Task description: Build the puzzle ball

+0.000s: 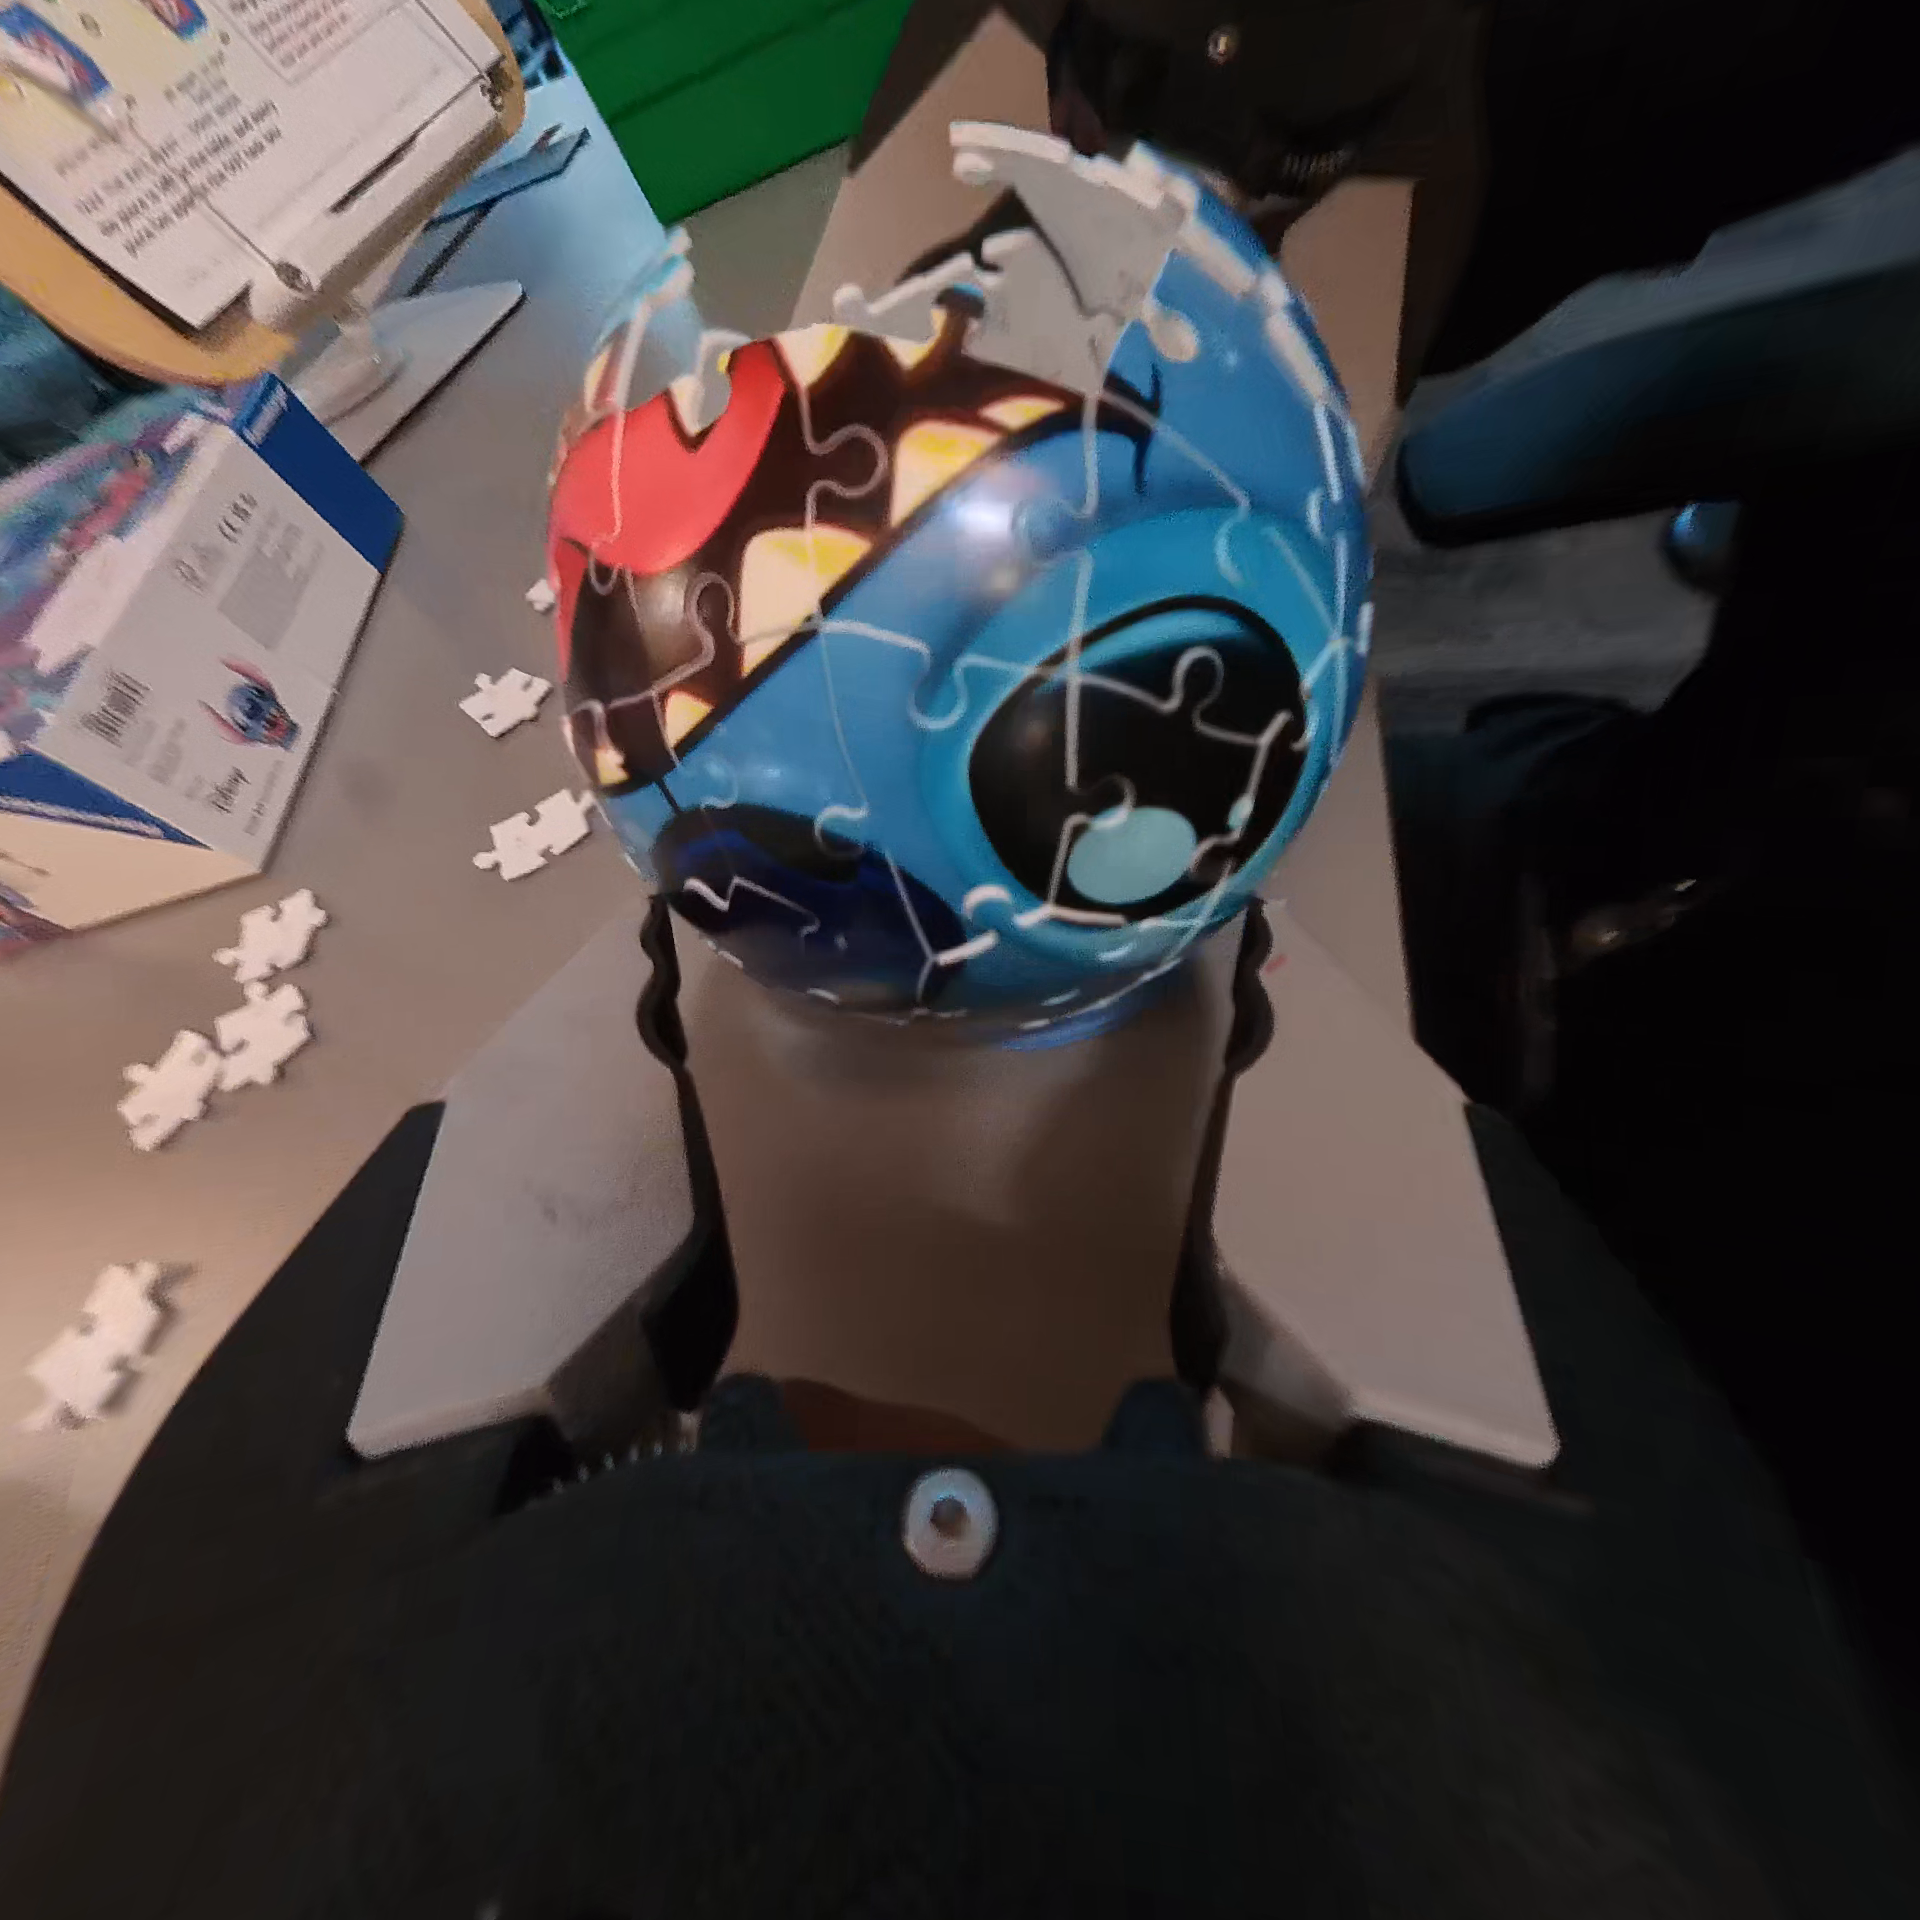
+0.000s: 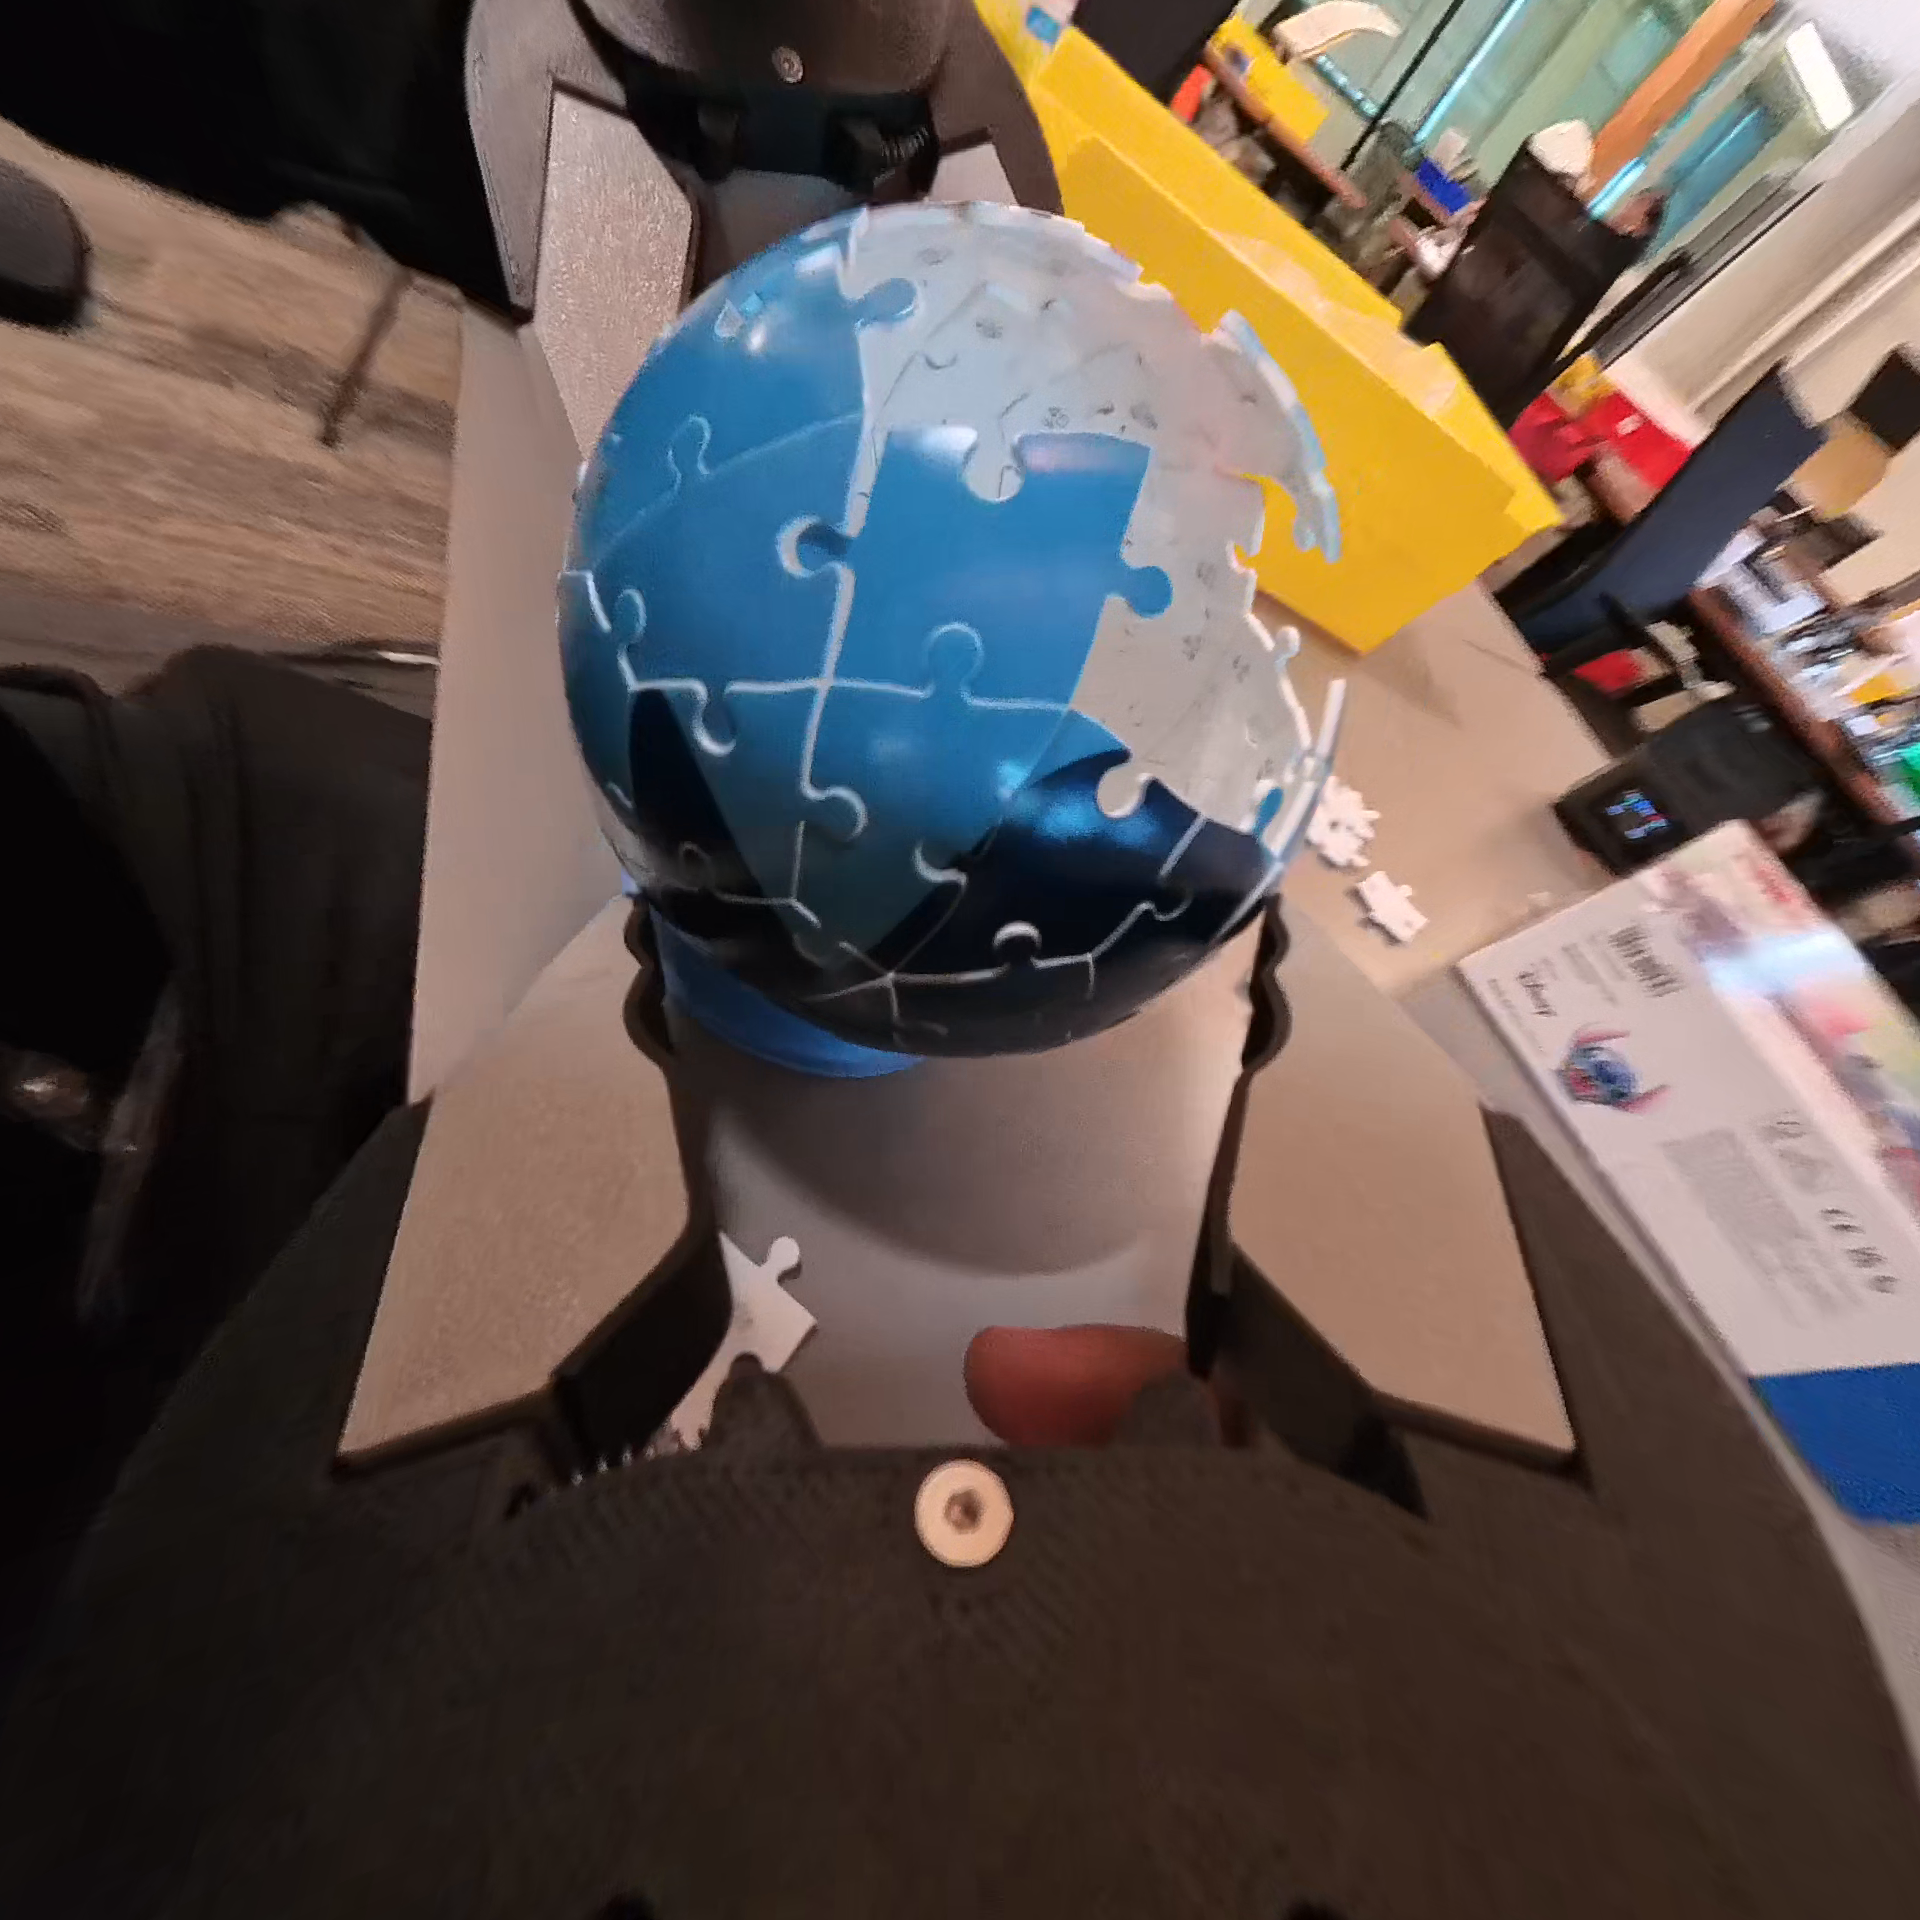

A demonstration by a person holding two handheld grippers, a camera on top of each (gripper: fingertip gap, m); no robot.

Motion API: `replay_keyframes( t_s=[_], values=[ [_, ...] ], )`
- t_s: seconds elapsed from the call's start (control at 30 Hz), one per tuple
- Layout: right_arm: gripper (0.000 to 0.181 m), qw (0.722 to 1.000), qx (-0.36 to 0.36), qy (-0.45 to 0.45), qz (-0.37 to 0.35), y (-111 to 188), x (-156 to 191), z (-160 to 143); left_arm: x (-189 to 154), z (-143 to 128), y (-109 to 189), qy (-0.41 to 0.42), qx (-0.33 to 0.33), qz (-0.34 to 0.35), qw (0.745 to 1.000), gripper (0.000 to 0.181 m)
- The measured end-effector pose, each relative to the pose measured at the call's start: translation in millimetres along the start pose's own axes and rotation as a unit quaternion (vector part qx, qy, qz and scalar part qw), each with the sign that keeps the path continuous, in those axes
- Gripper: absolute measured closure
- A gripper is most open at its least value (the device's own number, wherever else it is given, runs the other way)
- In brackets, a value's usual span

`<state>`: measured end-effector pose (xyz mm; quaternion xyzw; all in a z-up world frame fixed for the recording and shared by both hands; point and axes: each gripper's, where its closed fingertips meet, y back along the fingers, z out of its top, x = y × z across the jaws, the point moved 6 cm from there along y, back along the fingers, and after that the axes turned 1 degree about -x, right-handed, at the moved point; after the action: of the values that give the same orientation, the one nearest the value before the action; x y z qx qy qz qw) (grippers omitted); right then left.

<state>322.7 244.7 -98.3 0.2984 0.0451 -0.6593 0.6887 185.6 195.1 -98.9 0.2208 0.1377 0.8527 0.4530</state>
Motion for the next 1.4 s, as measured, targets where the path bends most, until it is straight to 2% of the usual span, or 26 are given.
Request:
replay_keyframes(
  t_s=[0.03, 0.13, 0.27, 0.37, 0.47, 0.6, 0.8, 0.93, 1.03, 1.13, 1.27, 1.4],
  values=[
    [0.071, 1.0, -0.004, -0.025, 0.017, -1, -2, 1, 1, 2, 3, 0.027, -0.005, -0.007, 1.0, 0.077],
    [0.071, 0.99, 0.0, -0.115, 0.08, -4, -12, 3, 7, 9, 9, 0.121, 0.001, -0.032, 0.992, 0.077],
    [0.07, 0.947, 0.041, -0.256, 0.188, -11, -14, 0, 7, 11, 14, 0.236, 0.016, -0.055, 0.97, 0.077],
    [0.071, 0.921, 0.053, -0.31, 0.231, -14, -13, -2, 7, 13, 19, 0.264, 0.003, -0.046, 0.963, 0.079],
    [0.072, 0.927, 0.055, -0.307, 0.208, -14, -15, -8, 6, 7, 22, 0.21, -0.013, -0.013, 0.977, 0.081],
    [0.064, 0.959, 0.072, -0.254, 0.106, -5, -13, -19, 6, -3, 24, 0.081, 0.0, 0.059, 0.995, 0.07],
    [0.068, 0.988, 0.051, -0.145, -0.033, 8, -5, -2, 5, -4, 9, -0.056, 0.017, 0.089, 0.994, 0.07],
    [0.066, 0.991, 0.073, -0.096, -0.057, -3, 6, 0, 3, -6, -1, -0.093, 0.027, 0.098, 0.99, 0.074],
    [0.076, 0.991, 0.083, -0.056, -0.087, -9, 9, 2, 3, -6, -2, -0.079, 0.038, 0.1, 0.991, 0.073],
    [0.076, 0.991, 0.084, -0.07, -0.074, -10, 10, 4, 2, -4, 1, -0.053, 0.05, 0.088, 0.993, 0.074],
    [0.077, 0.983, 0.071, -0.171, 0.012, -9, 0, 4, 6, 8, 6, 0.039, 0.066, 0.044, 0.996, 0.075],
    [0.077, 0.944, 0.079, -0.295, 0.122, -10, -15, 4, 18, 25, 10, 0.145, 0.088, 0.007, 0.986, 0.075]
  ],
)
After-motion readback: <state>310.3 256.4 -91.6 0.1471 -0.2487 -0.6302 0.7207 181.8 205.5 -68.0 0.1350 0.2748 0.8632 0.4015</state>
